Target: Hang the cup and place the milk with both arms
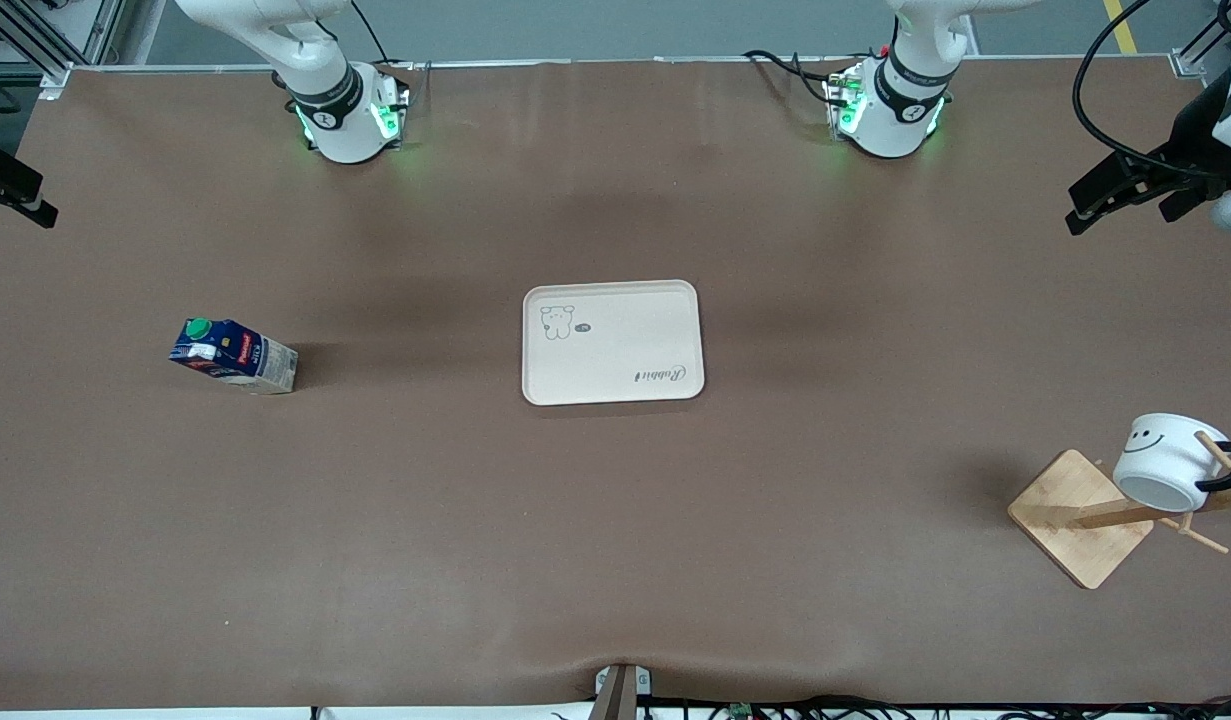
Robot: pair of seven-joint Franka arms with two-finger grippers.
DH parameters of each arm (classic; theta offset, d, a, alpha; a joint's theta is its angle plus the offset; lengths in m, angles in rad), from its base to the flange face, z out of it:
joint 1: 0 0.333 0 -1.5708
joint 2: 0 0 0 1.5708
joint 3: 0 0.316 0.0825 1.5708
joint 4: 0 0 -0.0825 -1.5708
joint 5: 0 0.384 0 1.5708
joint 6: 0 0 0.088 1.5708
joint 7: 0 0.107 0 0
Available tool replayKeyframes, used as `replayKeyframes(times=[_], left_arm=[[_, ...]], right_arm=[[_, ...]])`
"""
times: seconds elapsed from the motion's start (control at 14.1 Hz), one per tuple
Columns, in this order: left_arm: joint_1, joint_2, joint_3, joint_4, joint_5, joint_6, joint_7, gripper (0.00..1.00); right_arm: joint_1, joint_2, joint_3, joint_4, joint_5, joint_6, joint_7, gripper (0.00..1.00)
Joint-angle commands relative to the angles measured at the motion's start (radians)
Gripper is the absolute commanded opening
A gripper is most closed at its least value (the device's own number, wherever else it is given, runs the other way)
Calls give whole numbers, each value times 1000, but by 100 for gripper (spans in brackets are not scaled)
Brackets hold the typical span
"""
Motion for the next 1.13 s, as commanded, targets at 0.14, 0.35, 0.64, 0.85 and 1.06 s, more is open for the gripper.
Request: replayKeyframes(times=[0.14,0.35,0.64,0.85,1.06], left_arm=[[9,7,0,25,-19,-8,12,100],[6,7,-2,24,-7,-23,13,100],[12,7,0,24,-5,-25,18,100],[12,4,3,24,-5,-28,18,100],[12,1,9,27,-7,-36,18,100]], right_arm=[[7,-10,1,-14,-8,0,-6,100],[7,-9,1,-16,-7,0,-5,100],[7,-9,1,-14,-7,0,-5,100],[9,-9,1,-14,-7,1,-5,100],[9,-7,1,-14,-7,0,-3,100]])
